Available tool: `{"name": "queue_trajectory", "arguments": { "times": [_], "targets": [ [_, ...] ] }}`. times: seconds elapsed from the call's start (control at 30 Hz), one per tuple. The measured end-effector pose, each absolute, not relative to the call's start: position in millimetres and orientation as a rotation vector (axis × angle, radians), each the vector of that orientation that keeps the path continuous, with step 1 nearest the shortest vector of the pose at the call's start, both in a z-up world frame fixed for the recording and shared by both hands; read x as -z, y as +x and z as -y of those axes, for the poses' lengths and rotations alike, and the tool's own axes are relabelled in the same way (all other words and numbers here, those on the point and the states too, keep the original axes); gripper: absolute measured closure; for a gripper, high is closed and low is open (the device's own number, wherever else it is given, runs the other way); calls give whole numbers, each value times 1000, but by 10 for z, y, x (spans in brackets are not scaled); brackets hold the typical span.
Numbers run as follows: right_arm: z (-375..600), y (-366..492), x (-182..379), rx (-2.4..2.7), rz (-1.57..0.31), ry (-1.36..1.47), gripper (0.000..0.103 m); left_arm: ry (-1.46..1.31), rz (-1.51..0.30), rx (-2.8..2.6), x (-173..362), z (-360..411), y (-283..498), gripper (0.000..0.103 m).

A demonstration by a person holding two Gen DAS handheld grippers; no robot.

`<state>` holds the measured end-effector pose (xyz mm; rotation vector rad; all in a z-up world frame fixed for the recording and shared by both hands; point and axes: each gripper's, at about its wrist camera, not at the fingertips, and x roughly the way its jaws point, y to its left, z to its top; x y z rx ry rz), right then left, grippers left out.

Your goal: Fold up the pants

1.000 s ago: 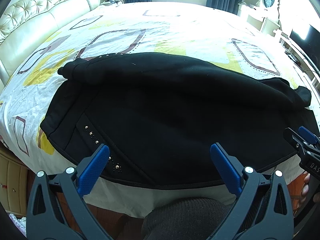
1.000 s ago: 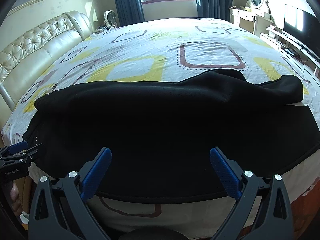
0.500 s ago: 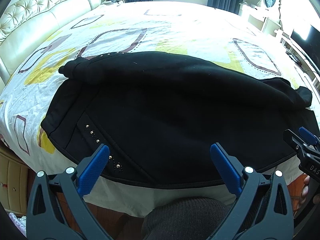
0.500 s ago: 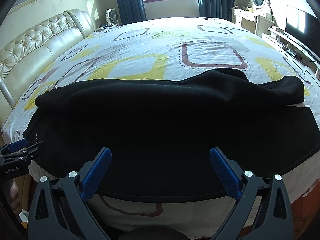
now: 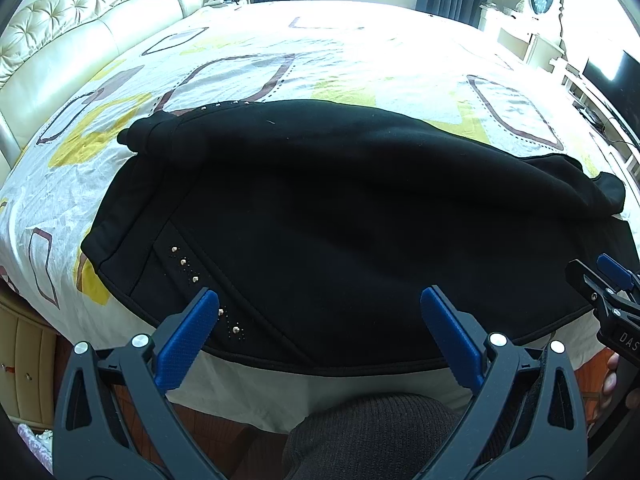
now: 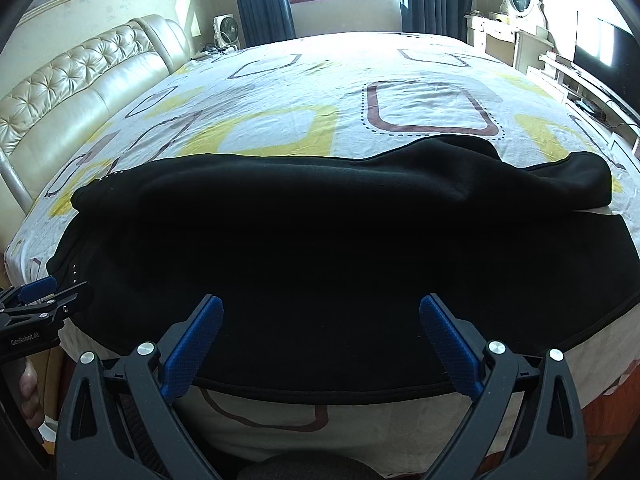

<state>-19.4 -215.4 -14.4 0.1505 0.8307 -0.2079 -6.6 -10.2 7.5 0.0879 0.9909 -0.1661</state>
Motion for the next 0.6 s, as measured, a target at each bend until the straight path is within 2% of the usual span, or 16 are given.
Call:
{"name": "queue_trajectory", "arguments": {
  "times": [0.6],
  "targets": [
    [2133,-194,179,205,-843,151,5,89,-995,168,-58,106,-69,2]
  ]
}}
